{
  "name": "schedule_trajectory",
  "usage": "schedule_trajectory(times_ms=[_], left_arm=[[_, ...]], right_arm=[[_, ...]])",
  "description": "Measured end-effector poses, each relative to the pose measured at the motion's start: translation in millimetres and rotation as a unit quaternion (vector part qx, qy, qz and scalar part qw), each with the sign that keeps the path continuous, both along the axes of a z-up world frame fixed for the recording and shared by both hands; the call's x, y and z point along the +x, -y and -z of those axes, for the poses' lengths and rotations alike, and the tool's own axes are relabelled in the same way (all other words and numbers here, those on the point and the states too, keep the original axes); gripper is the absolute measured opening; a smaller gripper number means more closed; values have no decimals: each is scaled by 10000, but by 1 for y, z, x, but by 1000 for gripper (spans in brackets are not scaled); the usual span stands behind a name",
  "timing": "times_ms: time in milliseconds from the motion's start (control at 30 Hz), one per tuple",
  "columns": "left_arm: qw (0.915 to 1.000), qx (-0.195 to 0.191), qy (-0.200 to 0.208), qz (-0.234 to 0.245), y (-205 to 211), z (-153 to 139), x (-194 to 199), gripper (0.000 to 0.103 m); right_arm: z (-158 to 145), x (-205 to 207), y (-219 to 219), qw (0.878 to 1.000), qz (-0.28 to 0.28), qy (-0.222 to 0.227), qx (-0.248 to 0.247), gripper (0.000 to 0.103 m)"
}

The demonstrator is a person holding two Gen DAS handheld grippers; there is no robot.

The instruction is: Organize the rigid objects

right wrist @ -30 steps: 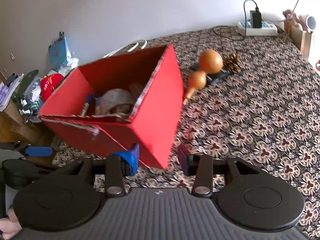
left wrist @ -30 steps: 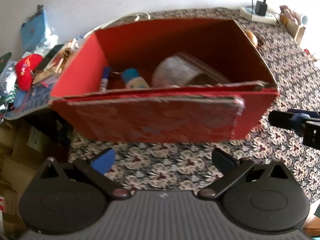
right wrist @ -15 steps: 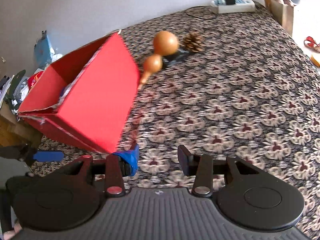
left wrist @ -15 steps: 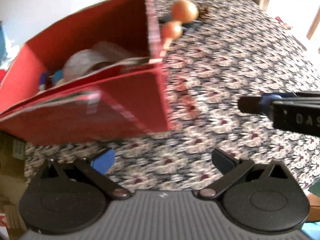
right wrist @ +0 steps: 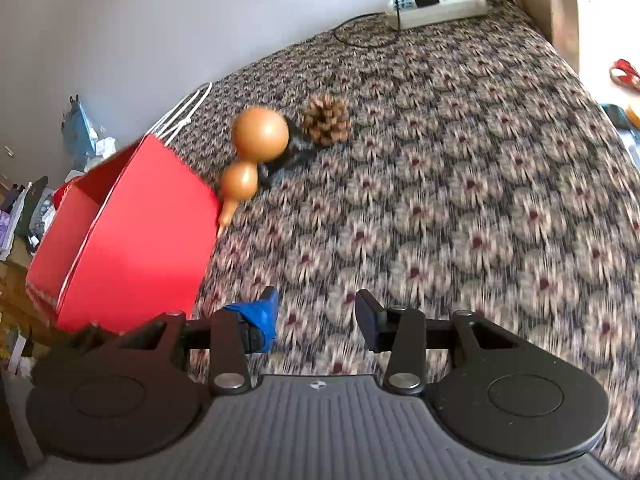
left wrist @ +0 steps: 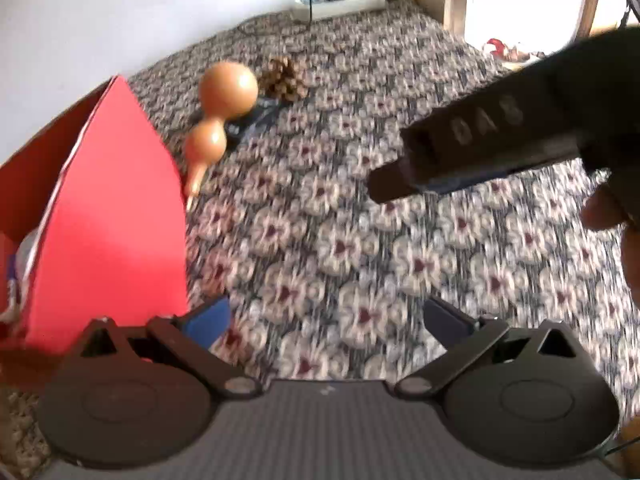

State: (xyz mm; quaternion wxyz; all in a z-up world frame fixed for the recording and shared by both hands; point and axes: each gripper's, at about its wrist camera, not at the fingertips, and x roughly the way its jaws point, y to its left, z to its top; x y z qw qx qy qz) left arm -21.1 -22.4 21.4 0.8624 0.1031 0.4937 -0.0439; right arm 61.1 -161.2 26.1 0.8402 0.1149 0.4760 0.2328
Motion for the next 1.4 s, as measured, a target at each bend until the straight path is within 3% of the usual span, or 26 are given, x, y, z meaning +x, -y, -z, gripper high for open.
schedule_trajectory(times_ms=[400,567,633,767,900,1067,1233,1400], left_arm=[[9964,-564,626,69,-12,10,30,102],[9946,-826,622,92,-20,9,32,102],[9945,-821,632,125,-22,12,32,102],[9945,-765,684,204,-26,11,27,102],[9927,-845,806,306,-33,6,22,102],[9898,-913,951,532,-35,1,24,102],[9897,-921,920,589,-35,4,38,102],[9830,-1417,701,931,-33,2,43,102]], right_arm=[[-29,107,-75,9913,-699,1101,-180,26],[-22,133,-127,9721,-1178,1839,-856,26],[-8,144,-144,9637,-1522,1869,-1149,26],[11,134,-147,9468,-2119,1888,-1517,26],[22,112,-115,9378,-2438,1862,-1626,26],[23,86,-75,9468,-2364,1706,-1362,27],[25,68,-41,9677,-2037,1180,-901,27],[15,55,17,9922,-726,1009,-30,27]])
